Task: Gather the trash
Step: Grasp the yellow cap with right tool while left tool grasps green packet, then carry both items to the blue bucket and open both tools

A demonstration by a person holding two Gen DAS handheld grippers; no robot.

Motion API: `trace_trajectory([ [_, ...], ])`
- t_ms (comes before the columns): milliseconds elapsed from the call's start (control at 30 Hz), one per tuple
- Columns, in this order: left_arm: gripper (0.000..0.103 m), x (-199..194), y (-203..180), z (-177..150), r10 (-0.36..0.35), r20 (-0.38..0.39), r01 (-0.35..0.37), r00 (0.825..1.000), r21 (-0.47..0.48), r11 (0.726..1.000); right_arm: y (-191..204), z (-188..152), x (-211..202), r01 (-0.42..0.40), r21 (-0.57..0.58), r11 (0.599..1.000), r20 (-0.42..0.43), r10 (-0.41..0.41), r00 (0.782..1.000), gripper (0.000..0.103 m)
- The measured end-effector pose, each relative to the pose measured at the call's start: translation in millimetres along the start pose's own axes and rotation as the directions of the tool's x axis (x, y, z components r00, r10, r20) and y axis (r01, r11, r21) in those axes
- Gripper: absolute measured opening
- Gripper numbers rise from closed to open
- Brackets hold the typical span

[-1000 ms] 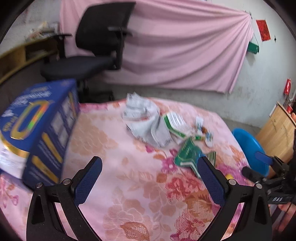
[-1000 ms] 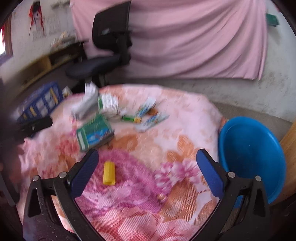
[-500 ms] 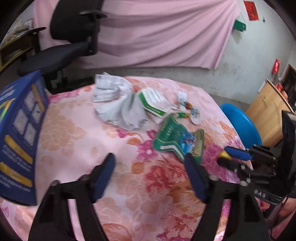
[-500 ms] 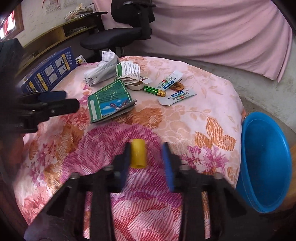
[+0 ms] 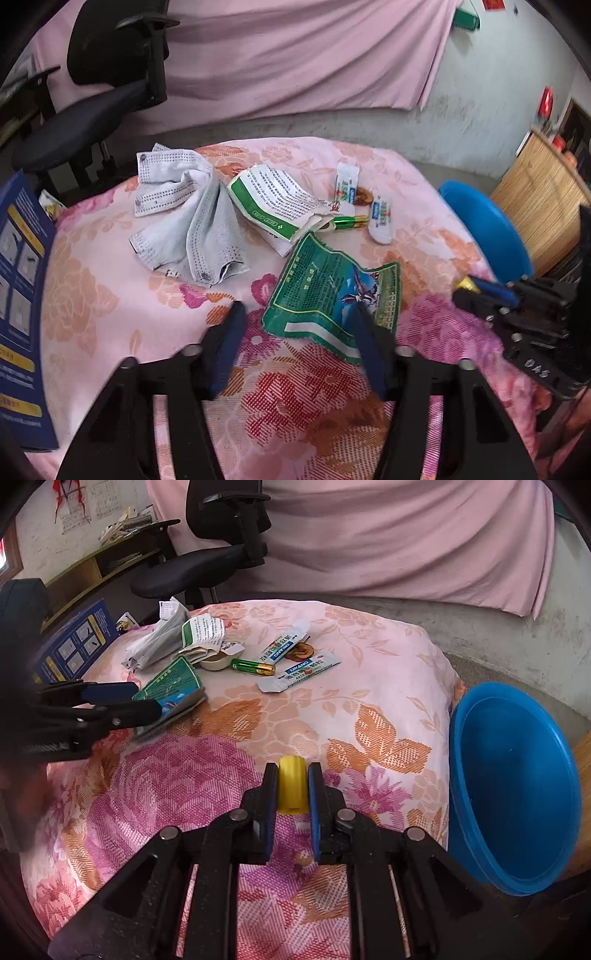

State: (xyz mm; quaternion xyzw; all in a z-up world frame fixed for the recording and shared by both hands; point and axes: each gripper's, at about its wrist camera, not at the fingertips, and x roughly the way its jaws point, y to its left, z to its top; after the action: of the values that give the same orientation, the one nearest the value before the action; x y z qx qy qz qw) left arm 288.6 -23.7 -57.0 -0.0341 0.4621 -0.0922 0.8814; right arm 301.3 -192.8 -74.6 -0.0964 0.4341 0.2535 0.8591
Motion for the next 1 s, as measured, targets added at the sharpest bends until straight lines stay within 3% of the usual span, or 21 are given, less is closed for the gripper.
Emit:
trace_trajectory([
  [400, 0.012, -0.6, -8.4, -6.3, -0.038, 0.027, 0.037, 0.999, 0.043, 0.998, 3.1, -0.1, 0.5, -0.003, -0.012, 1.000, -0.001, 0.003, 1.000, 0.039],
  [567, 0.011, -13.4, -10.8, -9.3, -0.040, 0.091, 0.037, 0.995, 0.030, 0.999, -0.4, -2.6, -7.9, -0.016, 0.003, 1.000, 0.035, 0.016, 0.999, 0.039],
  [767, 0.011, -45.2, -18.2, -17.4, -0.024, 0.243, 0.018, 0.970, 0.028, 0.999, -0.6, -4.7, -33.1, -0.002, 0.012, 1.000, 0.159, 0.000, 0.987, 0.039],
  [900, 0.011, -68.2, -26.9, -22.9, -0.068, 0.353, 0.075, 0.933, -0.005, 0.997, 1.3, -7.1, -70.9, 0.013, 0.017, 1.000, 0.340, -0.018, 0.940, 0.039],
  [1000, 0.011, -82.7, -40.2, -23.9, -0.090, 0.429, 0.099, 0.899, 0.002, 0.995, 4.0, -11.3, -105.2, 0.078, 0.010, 0.997, 0.497, -0.072, 0.865, 0.039],
])
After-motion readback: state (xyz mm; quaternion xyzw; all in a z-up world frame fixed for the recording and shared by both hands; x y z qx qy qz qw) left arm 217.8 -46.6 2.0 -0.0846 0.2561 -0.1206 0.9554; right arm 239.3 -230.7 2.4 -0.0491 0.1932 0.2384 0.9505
